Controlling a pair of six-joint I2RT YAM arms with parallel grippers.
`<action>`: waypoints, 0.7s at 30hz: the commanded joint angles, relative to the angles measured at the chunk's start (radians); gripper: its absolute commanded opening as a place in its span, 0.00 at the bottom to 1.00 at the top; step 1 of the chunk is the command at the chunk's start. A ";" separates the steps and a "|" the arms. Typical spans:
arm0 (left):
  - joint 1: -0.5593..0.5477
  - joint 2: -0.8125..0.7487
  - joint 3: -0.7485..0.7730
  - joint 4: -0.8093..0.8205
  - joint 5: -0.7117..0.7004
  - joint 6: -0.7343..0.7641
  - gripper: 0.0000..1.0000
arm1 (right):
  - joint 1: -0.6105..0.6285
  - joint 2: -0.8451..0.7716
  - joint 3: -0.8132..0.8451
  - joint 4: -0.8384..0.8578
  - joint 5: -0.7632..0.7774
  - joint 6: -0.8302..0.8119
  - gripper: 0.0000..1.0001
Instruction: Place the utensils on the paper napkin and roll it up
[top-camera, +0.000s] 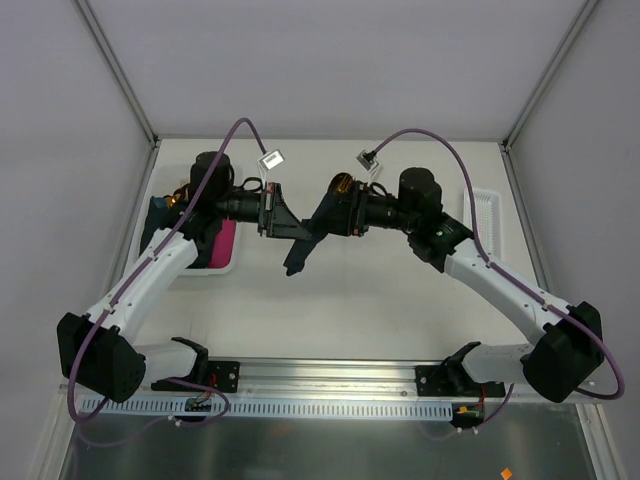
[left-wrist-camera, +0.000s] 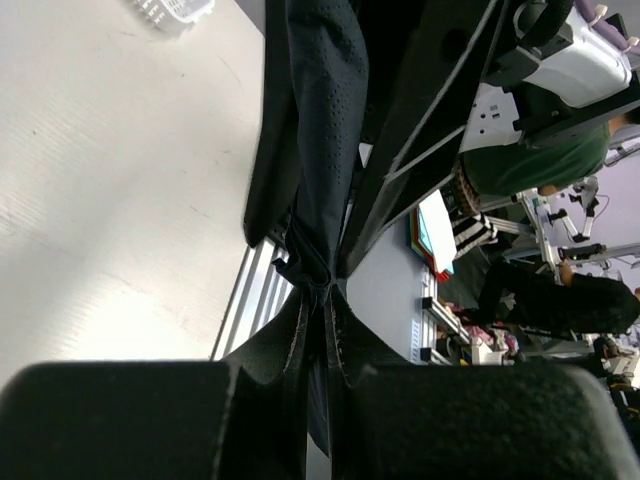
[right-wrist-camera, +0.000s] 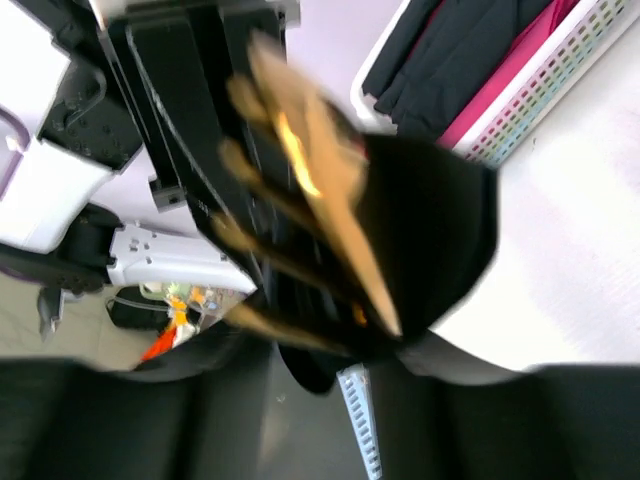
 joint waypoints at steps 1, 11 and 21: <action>0.002 -0.040 0.003 -0.036 0.036 0.029 0.00 | -0.004 -0.007 0.060 0.056 0.065 -0.024 0.48; 0.240 -0.092 -0.109 -0.034 0.065 -0.023 0.00 | -0.030 -0.011 0.065 0.013 0.101 -0.036 0.71; 0.769 -0.010 -0.127 -0.234 0.053 0.197 0.00 | -0.067 -0.045 -0.040 0.014 0.084 -0.029 0.72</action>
